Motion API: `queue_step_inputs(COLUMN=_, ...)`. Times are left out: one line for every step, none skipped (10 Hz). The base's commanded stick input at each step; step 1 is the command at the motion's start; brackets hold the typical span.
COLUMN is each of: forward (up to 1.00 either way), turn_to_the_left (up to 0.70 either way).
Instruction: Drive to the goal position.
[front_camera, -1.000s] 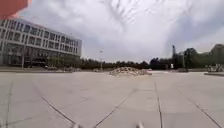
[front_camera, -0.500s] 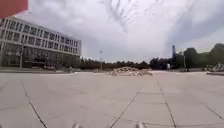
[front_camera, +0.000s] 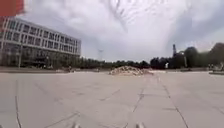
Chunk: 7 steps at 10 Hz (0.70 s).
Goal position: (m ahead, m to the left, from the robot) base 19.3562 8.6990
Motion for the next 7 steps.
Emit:
queue_step_inputs(forward=0.7, turn_to_the_left=0.0)
queue_step_inputs(forward=0.7, turn_to_the_left=0.0)
queue_step_inputs(forward=0.7, turn_to_the_left=0.0)
queue_step_inputs(forward=0.7, turn_to_the_left=0.0)
queue_step_inputs(forward=0.7, turn_to_the_left=0.0)
queue_step_inputs(forward=0.7, turn_to_the_left=0.0)
queue_step_inputs(forward=0.7, turn_to_the_left=0.0)
